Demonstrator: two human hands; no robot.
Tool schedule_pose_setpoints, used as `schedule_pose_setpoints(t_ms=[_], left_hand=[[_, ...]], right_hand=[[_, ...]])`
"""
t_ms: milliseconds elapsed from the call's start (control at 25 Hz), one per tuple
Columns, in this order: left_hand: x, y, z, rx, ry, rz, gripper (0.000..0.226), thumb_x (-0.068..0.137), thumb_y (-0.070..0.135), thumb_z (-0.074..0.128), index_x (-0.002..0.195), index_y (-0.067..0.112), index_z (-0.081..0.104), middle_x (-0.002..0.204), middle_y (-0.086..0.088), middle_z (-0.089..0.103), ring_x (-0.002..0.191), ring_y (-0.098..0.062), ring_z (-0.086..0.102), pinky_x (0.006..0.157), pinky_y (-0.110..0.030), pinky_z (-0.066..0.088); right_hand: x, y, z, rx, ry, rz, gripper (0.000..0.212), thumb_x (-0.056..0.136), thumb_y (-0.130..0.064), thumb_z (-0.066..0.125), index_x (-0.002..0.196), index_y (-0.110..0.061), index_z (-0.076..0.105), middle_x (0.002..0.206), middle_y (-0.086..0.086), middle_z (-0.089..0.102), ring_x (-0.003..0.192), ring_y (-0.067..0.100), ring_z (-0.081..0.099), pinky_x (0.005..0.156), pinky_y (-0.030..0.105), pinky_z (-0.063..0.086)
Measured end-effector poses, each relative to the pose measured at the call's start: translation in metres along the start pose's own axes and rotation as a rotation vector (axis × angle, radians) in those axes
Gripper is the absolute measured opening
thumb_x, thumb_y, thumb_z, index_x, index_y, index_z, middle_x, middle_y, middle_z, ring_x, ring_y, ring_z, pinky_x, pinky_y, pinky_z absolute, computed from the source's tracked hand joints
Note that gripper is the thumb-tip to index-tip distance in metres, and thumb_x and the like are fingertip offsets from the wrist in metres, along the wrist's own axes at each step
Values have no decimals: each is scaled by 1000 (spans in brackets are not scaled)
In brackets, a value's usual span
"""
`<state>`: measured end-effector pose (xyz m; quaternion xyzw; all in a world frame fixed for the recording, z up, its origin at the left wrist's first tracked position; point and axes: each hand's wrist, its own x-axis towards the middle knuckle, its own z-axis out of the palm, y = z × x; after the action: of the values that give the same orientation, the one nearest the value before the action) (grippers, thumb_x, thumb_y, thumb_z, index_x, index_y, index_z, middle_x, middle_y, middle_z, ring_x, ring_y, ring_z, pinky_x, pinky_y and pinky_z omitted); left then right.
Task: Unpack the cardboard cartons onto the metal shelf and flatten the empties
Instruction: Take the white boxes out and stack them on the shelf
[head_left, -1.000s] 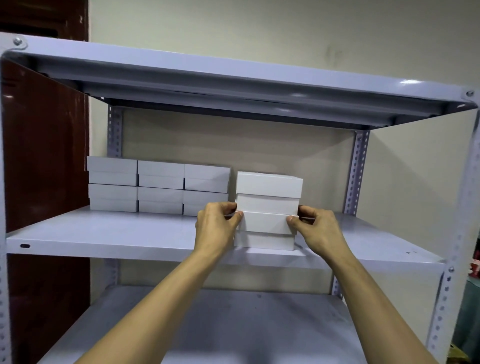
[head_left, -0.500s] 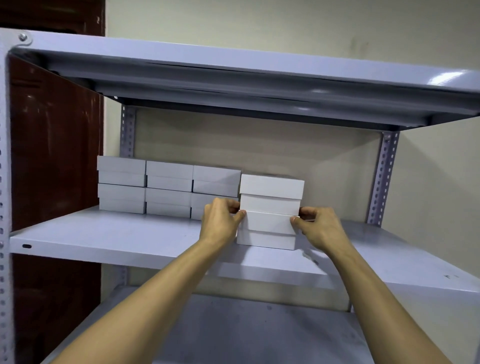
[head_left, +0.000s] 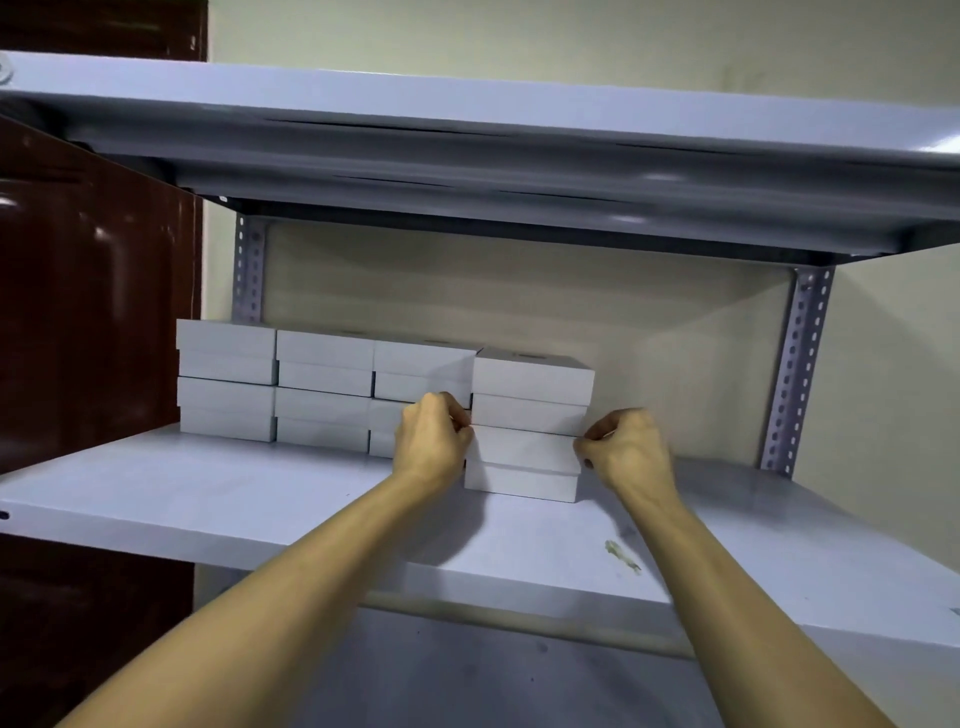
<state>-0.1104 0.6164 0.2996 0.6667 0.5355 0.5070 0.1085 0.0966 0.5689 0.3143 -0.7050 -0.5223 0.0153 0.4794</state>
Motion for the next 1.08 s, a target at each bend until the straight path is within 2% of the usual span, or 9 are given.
schedule_pose_setpoints(t_ms=[80, 200, 320, 400, 480, 560, 680, 840, 1080], left_hand=[[-1, 1, 3, 53, -7, 36, 15, 85, 5, 58, 88, 11, 71, 83, -9, 72, 83, -31, 67, 72, -40, 57], [-4, 2, 6, 103, -105, 55, 12, 84, 3, 53, 86, 6, 64, 98, -19, 72, 96, -40, 65, 80, -46, 57], [-2, 7, 8, 220, -286, 50, 35, 91, 11, 56, 125, 6, 60, 128, -16, 61, 119, -37, 57, 96, -40, 49], [1, 8, 11, 280, -323, 70, 35, 91, 15, 56, 125, 7, 56, 129, -18, 56, 119, -39, 54, 96, -40, 47], [4, 6, 14, 328, -351, 61, 34, 91, 16, 55, 124, 9, 52, 125, -19, 52, 117, -43, 52, 95, -43, 46], [6, 3, 14, 375, -398, 37, 43, 93, 17, 55, 135, 13, 45, 129, -19, 48, 121, -44, 47, 99, -45, 45], [7, 3, 14, 409, -445, 14, 63, 97, 19, 55, 153, 22, 28, 140, -17, 39, 131, -44, 37, 104, -46, 41], [10, -2, 15, 443, -464, 6, 77, 99, 24, 57, 160, 31, 10, 145, -15, 34, 135, -41, 31, 106, -46, 40], [3, -7, 10, 457, -446, 68, 76, 97, 35, 57, 158, 36, 13, 143, -14, 37, 131, -41, 34, 108, -49, 40]], right_hand=[[2, 2, 4, 14, 21, -7, 7, 76, -12, 73, 69, -11, 71, 66, 3, 68, 66, 25, 66, 61, 31, 56], [1, -1, 8, 34, -31, 3, 19, 81, -5, 67, 63, -4, 62, 58, 10, 52, 55, 29, 50, 52, 24, 38], [2, -9, 8, 14, -95, 33, 11, 85, -4, 63, 75, 1, 64, 70, 16, 61, 68, 36, 54, 59, 28, 44], [5, -11, 10, -22, -146, 44, 18, 89, -7, 63, 102, 4, 71, 94, 18, 70, 82, 33, 62, 71, 30, 51], [9, -11, 13, -54, -199, 66, 36, 94, -11, 64, 128, -2, 63, 118, 15, 68, 102, 30, 63, 83, 26, 48], [12, -10, 17, -63, -244, 77, 51, 95, -14, 64, 144, -7, 52, 135, 12, 62, 118, 29, 61, 94, 25, 46], [17, -7, 21, -97, -316, 72, 60, 94, -18, 63, 151, -12, 44, 139, 11, 59, 122, 29, 59, 94, 26, 46], [11, -8, 19, -133, -361, 40, 64, 96, -21, 60, 155, -14, 36, 143, 10, 55, 124, 29, 57, 94, 26, 43], [-7, -11, 17, -142, -332, -25, 74, 95, -22, 59, 160, -21, 23, 154, 9, 44, 133, 29, 50, 101, 29, 43]])
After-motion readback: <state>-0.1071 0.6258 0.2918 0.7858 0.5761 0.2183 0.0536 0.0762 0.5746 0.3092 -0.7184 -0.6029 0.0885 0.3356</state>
